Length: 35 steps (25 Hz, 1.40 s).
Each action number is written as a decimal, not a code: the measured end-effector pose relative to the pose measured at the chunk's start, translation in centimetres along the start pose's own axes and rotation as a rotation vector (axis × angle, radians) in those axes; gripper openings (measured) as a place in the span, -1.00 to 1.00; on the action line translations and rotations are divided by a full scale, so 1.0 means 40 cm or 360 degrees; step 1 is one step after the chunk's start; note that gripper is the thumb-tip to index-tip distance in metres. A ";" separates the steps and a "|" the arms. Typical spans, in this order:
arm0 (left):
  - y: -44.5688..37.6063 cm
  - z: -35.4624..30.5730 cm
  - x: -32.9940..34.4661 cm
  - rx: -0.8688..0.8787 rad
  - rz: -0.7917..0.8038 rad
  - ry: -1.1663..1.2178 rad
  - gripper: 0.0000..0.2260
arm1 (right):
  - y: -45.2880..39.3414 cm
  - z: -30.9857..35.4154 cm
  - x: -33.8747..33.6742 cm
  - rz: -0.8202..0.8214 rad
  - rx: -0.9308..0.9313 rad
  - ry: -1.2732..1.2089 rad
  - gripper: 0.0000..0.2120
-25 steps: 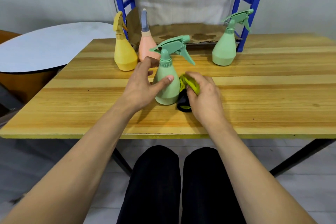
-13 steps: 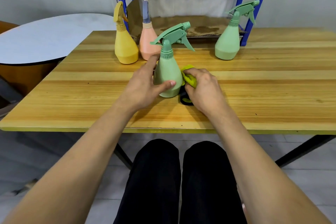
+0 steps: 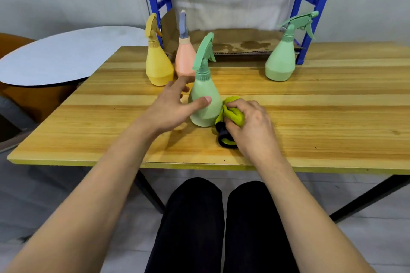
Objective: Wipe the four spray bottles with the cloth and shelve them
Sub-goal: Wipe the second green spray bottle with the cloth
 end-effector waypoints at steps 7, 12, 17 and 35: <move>-0.014 0.037 -0.003 0.0221 0.0280 0.0382 -0.46 | -0.002 0.008 0.001 -0.0044 0.0069 0.0058 -0.69; 0.024 0.007 0.116 0.0060 -0.0734 0.0008 -0.39 | 0.020 0.036 0.025 -0.0149 0.0051 0.0008 -0.72; 0.039 -0.025 0.156 -0.0052 -0.0963 -0.0182 -0.38 | 0.017 0.017 0.015 -0.0121 0.0022 0.0014 -0.71; 0.007 0.010 0.143 0.0045 -0.0837 0.0105 -0.31 | 0.011 0.026 0.026 -0.0166 0.0057 0.0069 -0.71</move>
Point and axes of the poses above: each hand's wrist, its own y-axis away from the middle knuckle, its own x-axis out of the palm, z = x × y, the point moved 1 cm from there along -y, towards the middle knuckle, and after that the axes turned 5 degrees about y, right-handed, at the moved point
